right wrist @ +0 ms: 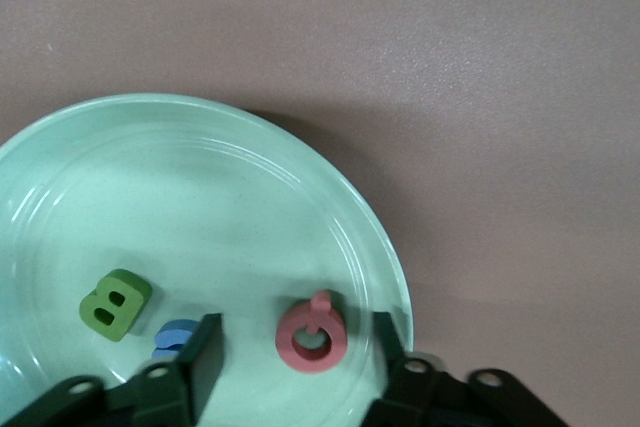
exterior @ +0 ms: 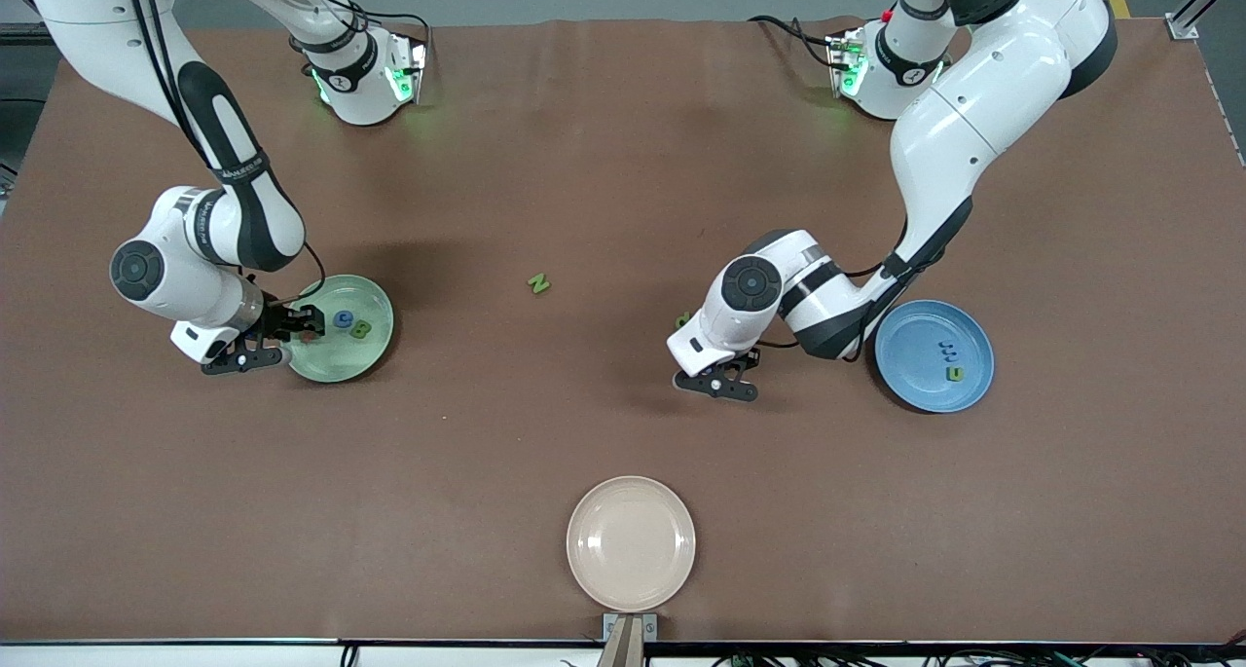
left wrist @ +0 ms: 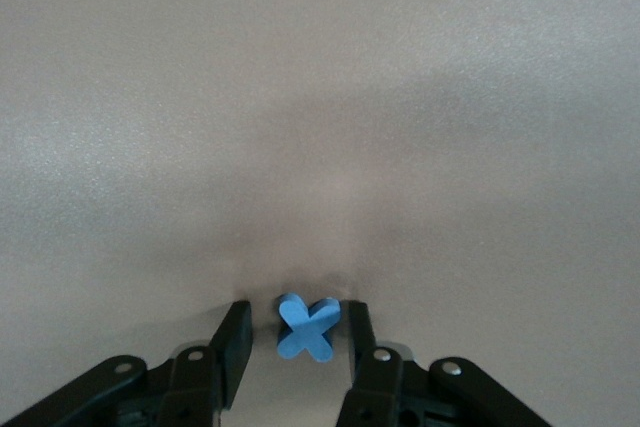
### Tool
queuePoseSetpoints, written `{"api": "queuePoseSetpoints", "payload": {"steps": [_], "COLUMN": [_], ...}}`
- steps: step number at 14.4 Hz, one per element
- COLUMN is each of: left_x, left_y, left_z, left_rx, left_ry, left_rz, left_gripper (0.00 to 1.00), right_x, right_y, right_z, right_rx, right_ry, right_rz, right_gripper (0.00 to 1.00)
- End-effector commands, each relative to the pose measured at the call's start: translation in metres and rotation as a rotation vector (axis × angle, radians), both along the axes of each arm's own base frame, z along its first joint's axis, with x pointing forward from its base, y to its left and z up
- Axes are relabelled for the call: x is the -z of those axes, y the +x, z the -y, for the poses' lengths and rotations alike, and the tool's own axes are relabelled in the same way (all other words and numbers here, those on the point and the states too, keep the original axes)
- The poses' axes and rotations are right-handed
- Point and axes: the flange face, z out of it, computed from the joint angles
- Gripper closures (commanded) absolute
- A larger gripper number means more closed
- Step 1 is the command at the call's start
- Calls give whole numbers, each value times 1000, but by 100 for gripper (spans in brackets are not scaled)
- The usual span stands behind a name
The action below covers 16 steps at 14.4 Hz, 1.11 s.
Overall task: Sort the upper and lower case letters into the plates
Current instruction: 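Carry the x to the blue plate while the right gripper grasps green N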
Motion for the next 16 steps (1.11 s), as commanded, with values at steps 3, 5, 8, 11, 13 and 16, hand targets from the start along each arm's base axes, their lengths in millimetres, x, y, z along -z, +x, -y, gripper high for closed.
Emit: {"api": "queuePoseSetpoints", "payload": {"steps": [3, 5, 8, 11, 13, 16], "left_x": [2, 3, 3, 2, -5, -38], "left_y": [2, 0, -2, -3, 2, 1], "left_z": [5, 5, 8, 7, -3, -18], "left_rx": [-10, -9, -12, -18, -26, -42], "left_ry": [-4, -2, -2, 6, 25, 76], "left_rz": [-2, -4, -5, -8, -11, -76], "left_gripper": [63, 67, 82, 90, 90, 90], "right_x": [-28, -39, -41, -38, -39, -25], "right_y": [0, -4, -21, -36, -46, -78], "right_z": [-57, -110, -192, -247, -280, -340], "right_rx": [110, 206, 288, 405, 613, 840], "right_ry": [-7, -30, -56, -63, -53, -63], "right_rz": [-55, -52, -47, -19, 17, 33], "right_gripper": [0, 0, 0, 0, 0, 0]}}
